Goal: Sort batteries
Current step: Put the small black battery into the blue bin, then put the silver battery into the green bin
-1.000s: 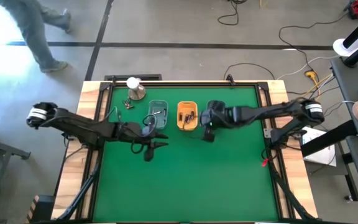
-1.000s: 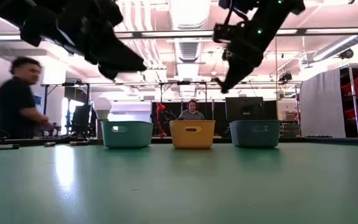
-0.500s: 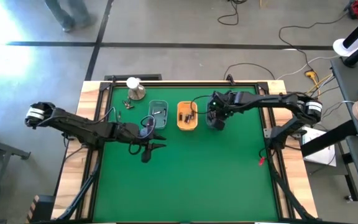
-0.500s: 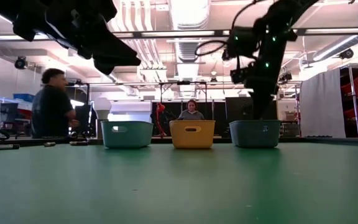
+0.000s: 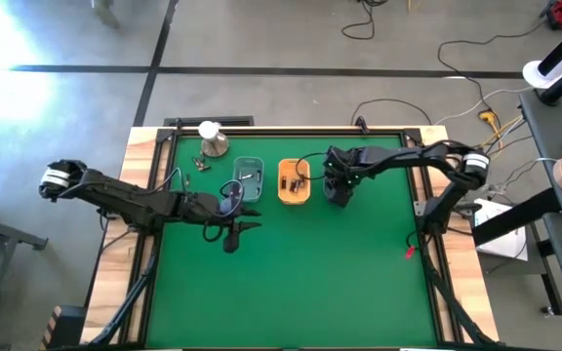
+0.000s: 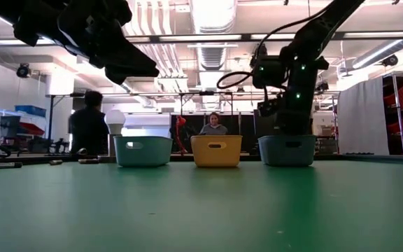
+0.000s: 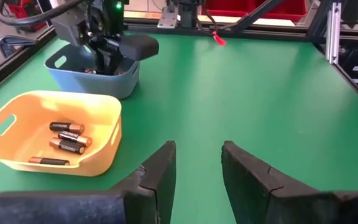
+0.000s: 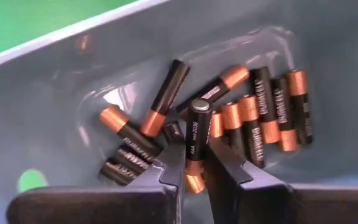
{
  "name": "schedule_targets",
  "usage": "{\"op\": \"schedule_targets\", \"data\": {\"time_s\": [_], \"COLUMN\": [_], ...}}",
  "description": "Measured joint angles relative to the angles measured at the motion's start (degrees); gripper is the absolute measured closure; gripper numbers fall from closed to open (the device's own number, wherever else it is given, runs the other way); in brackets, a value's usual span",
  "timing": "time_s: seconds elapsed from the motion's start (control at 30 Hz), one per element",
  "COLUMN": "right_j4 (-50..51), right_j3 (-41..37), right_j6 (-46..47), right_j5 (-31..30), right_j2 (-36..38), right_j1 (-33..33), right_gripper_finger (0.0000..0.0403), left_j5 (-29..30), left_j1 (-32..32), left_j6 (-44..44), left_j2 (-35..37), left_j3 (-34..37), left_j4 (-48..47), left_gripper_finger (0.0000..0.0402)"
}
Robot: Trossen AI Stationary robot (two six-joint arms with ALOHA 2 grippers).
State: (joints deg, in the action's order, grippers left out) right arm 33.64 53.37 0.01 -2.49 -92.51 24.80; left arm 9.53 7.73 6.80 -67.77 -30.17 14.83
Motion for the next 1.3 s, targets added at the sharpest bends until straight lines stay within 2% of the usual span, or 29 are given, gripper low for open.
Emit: {"op": "schedule_targets", "data": {"time_s": [0.13,0.47,0.63,0.77,0.87,1.03,1.3], "right_j4": [-0.15,0.49,0.56,1.72,3.75,3.23,0.71], "right_j3": [-0.04,-0.05,-0.08,0.54,2.16,3.55,3.6], "right_j6": [-0.06,0.95,2.18,1.82,1.84,2.44,4.79], "right_j5": [-0.49,-1.23,-2.01,-2.01,-2.07,-2.22,-2.2], "right_j2": [-1.82,-0.96,-0.48,1.14,3.75,11.77,25.1], "right_j1": [0.04,-0.02,0.0,-0.18,-0.33,-2.48,-7.68], "right_gripper_finger": [0.0358,0.0356,0.0326,0.0289,0.0262,0.0228,0.0219], "left_j5": [0.42,0.44,0.51,0.83,4.18,6.94,6.57], "left_j1": [0.0,0.17,0.17,-0.12,-0.89,-3.61,-10.15], "left_j6": [0.36,0.98,2.38,3.46,7.73,20.64,39.03], "left_j2": [0.07,0.07,0.1,0.45,1.07,3.22,3.61], "left_j3": [0.0,0.0,0.0,0.0,0.0,0.0,-0.23], "left_j4": [0.01,-0.23,-1.51,-6.02,-11.81,-27.5,-51.63], "left_gripper_finger": [0.0293,0.0293,0.0293,0.0293,0.0293,0.0293,0.0293]}}
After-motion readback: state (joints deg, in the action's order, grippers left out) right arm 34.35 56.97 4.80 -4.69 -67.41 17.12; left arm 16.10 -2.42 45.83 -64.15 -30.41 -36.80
